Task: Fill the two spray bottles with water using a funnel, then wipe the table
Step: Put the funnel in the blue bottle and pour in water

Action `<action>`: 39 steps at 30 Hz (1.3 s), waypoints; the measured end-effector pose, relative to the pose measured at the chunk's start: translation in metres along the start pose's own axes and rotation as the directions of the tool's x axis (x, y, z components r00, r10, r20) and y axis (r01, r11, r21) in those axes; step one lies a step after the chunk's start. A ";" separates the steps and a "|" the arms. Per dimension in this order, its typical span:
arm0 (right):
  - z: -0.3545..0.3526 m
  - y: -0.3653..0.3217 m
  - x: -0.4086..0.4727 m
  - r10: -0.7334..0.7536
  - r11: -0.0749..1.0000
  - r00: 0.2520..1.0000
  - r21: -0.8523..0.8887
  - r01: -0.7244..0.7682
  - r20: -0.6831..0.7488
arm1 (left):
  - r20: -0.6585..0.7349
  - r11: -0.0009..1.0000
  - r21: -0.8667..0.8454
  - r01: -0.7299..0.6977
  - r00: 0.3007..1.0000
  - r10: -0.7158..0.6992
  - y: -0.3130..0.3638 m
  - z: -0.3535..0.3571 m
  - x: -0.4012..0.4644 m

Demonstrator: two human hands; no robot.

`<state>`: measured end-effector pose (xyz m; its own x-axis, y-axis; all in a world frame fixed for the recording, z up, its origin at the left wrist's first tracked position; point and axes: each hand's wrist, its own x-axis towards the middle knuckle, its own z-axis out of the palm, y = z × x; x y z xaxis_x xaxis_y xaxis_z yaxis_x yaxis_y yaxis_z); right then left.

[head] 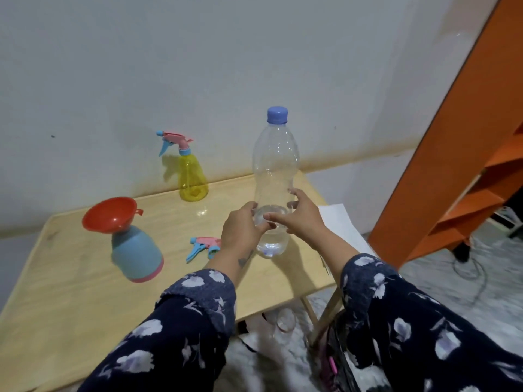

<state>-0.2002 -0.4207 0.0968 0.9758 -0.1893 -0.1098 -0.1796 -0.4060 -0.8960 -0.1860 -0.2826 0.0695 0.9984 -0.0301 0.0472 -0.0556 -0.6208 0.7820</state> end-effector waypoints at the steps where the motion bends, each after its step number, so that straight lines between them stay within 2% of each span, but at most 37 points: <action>1: 0.000 0.002 -0.004 0.000 1.000 1.000 -0.006 0.000 -0.001 | 0.002 1.000 -0.015 0.004 1.000 -0.004 -0.002 0.002 -0.004; 5: -0.001 0.003 -0.015 -0.014 0.999 0.999 -0.044 0.015 0.041 | 0.020 0.998 -0.057 0.008 1.000 -0.007 -0.006 0.003 -0.010; 10: -0.026 -0.023 -0.011 -0.044 0.989 0.986 -0.132 0.065 0.161 | 0.075 0.995 0.095 -0.023 0.997 0.016 0.004 -0.009 -0.013; 13: -0.053 -0.065 -0.009 -0.046 0.989 0.982 -0.128 0.070 0.184 | -0.050 0.994 0.033 -0.107 0.993 0.109 0.026 -0.024 -0.012; 15: -0.069 -0.101 -0.012 -0.115 0.973 0.986 -0.185 0.136 0.119 | -0.139 0.981 -0.007 -0.195 0.972 0.192 0.044 -0.034 -0.006; 18: -0.077 -0.151 -0.015 -0.304 0.852 0.952 -0.455 0.261 -0.023 | -0.162 0.969 -0.046 -0.244 0.959 0.234 0.072 -0.042 0.004; 20: -0.074 -0.172 -0.010 -0.367 0.713 0.929 -0.656 0.249 -0.047 | -0.151 0.968 -0.066 -0.243 0.961 0.231 0.084 -0.042 0.010; 22: -0.070 -0.184 -0.004 -0.384 0.609 0.923 -0.760 0.228 -0.032 | -0.147 0.966 -0.099 -0.239 0.964 0.223 0.087 -0.041 0.013; 24: -0.065 -0.192 0.001 -0.375 0.550 0.927 -0.806 0.219 -0.004 | -0.148 0.961 -0.139 -0.238 0.965 0.218 0.085 -0.041 0.015; 28: -0.065 -0.204 0.002 -0.325 0.373 0.929 -0.879 0.298 0.178 | -0.133 0.954 -0.207 -0.218 0.972 0.193 0.080 -0.047 0.021; 30: -0.070 -0.209 0.001 -0.275 0.354 0.919 -0.859 0.369 0.281 | -0.117 0.949 -0.230 -0.218 0.974 0.195 0.078 -0.050 0.022; 33: -0.078 -0.213 -0.003 -0.217 0.414 0.911 -0.813 0.410 0.350 | -0.111 0.948 -0.231 -0.221 0.974 0.200 0.076 -0.052 0.021; 39: -0.068 -0.203 0.005 -0.246 0.367 0.947 -0.885 0.288 0.206 | -0.118 0.950 -0.223 -0.219 0.973 0.197 0.076 -0.050 0.017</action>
<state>-0.1675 -0.3998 0.3073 0.9941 0.1048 0.0276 0.1042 -0.9943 0.0205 -0.1731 -0.2906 0.1608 0.9602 -0.0586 0.2733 -0.2728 -0.4084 0.8711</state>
